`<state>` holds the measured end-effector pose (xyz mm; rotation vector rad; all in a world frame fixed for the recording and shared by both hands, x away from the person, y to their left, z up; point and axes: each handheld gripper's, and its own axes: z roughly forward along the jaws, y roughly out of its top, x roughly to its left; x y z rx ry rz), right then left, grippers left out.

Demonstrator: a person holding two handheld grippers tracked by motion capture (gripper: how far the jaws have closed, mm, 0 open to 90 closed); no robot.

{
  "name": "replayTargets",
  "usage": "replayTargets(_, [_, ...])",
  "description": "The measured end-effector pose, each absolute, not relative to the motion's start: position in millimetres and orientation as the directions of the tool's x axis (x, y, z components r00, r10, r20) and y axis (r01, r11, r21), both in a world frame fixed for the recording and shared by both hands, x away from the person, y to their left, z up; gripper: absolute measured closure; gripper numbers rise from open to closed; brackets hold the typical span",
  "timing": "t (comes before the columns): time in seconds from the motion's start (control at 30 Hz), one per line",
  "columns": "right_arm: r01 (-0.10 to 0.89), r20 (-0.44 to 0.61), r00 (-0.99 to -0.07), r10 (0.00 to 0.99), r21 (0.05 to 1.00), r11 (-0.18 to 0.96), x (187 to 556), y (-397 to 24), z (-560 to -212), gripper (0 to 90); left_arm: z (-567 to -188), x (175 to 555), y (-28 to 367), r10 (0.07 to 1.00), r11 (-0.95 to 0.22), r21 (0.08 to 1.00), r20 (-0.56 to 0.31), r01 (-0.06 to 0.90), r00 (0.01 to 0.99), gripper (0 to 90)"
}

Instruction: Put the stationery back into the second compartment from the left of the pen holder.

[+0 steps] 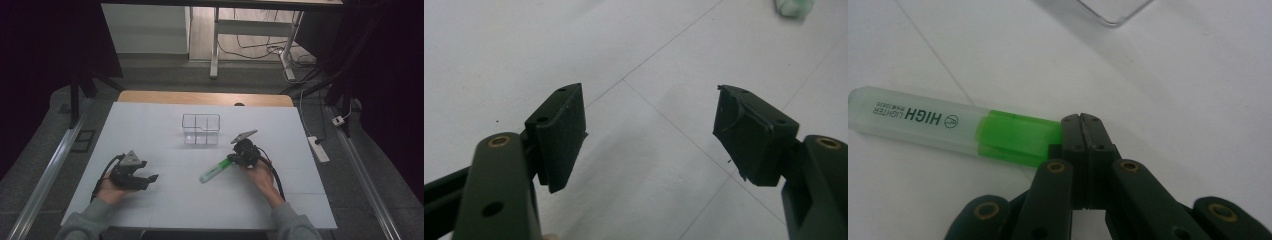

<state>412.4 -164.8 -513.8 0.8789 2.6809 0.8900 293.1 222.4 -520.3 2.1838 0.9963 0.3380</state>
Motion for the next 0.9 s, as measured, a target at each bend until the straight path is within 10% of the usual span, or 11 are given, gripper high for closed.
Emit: replayTargets(0.9, [0.418, 0.028, -0.866, 0.5, 0.588, 0.692, 387.5, -126.2, -515.9, 89.8, -521.0, 295.4, 220.8, 0.738, -0.468, 0.687, -0.043, 0.556, 0.674, 28.4])
